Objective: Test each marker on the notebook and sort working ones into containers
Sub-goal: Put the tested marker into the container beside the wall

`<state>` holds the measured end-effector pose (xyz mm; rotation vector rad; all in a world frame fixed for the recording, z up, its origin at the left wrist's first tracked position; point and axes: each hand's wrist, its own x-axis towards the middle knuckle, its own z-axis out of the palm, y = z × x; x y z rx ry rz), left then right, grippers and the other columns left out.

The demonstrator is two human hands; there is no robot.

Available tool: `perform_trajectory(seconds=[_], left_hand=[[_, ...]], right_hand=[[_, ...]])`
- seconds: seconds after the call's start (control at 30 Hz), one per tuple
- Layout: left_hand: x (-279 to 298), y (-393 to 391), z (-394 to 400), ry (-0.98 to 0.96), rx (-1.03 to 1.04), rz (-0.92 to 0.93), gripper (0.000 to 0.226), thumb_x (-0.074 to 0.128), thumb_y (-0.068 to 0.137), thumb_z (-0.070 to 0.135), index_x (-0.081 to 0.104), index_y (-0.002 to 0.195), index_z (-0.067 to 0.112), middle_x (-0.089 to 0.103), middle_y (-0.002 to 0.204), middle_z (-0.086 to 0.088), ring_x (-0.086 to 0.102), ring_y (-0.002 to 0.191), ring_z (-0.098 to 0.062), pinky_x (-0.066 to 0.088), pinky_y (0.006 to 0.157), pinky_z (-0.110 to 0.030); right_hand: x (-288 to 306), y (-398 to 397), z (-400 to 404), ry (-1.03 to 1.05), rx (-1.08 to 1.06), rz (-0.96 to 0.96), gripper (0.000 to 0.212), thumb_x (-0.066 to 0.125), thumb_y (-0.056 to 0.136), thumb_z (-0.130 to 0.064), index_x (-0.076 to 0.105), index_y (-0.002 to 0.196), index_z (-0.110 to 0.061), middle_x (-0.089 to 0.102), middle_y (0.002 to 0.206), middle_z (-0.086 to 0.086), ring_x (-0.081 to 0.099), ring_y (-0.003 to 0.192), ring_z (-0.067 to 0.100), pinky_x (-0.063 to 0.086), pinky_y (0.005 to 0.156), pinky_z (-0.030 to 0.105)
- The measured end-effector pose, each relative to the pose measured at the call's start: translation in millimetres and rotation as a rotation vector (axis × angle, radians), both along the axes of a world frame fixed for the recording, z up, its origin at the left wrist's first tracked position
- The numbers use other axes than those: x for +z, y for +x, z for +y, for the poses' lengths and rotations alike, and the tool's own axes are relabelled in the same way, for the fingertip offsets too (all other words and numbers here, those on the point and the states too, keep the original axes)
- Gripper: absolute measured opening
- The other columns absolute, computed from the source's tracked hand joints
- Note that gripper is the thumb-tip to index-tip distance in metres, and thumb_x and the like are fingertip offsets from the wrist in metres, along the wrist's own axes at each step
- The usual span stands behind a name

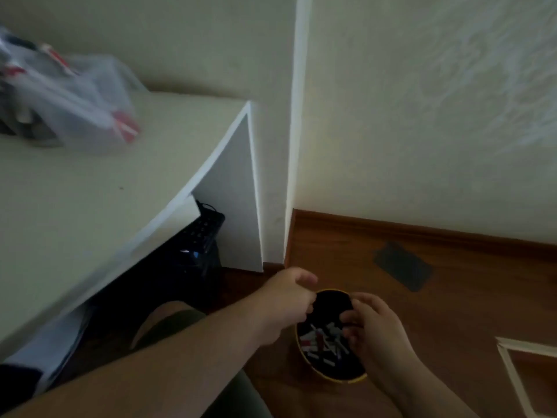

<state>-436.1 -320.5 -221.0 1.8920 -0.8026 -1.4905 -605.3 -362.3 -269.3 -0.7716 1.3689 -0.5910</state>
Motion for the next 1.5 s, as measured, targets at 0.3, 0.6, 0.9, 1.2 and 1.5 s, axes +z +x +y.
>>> perform_trajectory(seconds=[0.3, 0.6, 0.9, 1.2, 1.5], left_hand=[[219, 194, 115, -0.562, 0.407, -0.201, 0.030, 0.063, 0.095, 0.003, 0.063, 0.119, 0.021, 0.069, 0.089, -0.009, 0.067, 0.075, -0.018, 0.054, 0.068, -0.032], [198, 407, 299, -0.317, 0.906, -0.654, 0.018, 0.064, 0.094, 0.010, 0.071, 0.104, 0.023, 0.071, 0.102, -0.004, 0.064, 0.086, -0.018, 0.055, 0.077, -0.033], [144, 548, 335, 0.045, 0.744, -1.177, 0.051, 0.062, 0.093, 0.029, 0.053, 0.143, 0.027, 0.050, 0.146, -0.011, 0.047, 0.134, -0.031, 0.036, 0.116, -0.038], [152, 528, 330, 0.104, 0.516, -1.290, 0.026, 0.047, 0.102, 0.050, 0.057, 0.105, 0.026, 0.062, 0.102, -0.001, 0.059, 0.092, -0.021, 0.046, 0.074, -0.036], [180, 407, 345, -0.585, 0.370, -1.337, 0.039, 0.080, 0.079, 0.054, 0.062, 0.108, 0.035, 0.059, 0.102, 0.024, 0.055, 0.096, 0.003, 0.036, 0.077, -0.008]], right_hand=[[229, 244, 55, -0.389, 0.535, -0.615, 0.018, 0.052, 0.106, -0.018, 0.069, 0.105, -0.012, 0.061, 0.065, 0.012, 0.053, 0.049, 0.020, 0.036, 0.042, 0.026], [237, 503, 180, -0.513, 1.137, -0.448, 0.012, 0.058, 0.104, -0.024, 0.065, 0.109, -0.016, 0.071, 0.080, 0.010, 0.058, 0.055, 0.018, 0.039, 0.048, 0.028], [196, 551, 192, -0.838, 1.148, -0.399, 0.012, 0.063, 0.102, -0.025, 0.071, 0.094, -0.029, 0.066, 0.062, -0.001, 0.052, 0.054, 0.009, 0.046, 0.055, 0.025], [193, 553, 189, -1.151, 1.134, -0.275, 0.026, 0.067, 0.099, -0.024, 0.065, 0.114, -0.045, 0.067, 0.077, -0.009, 0.063, 0.064, 0.009, 0.052, 0.061, 0.015], [201, 535, 203, -1.395, 1.263, -0.337, 0.013, 0.076, 0.092, -0.019, 0.074, 0.098, -0.030, 0.071, 0.075, -0.010, 0.066, 0.068, 0.007, 0.052, 0.061, 0.023]])
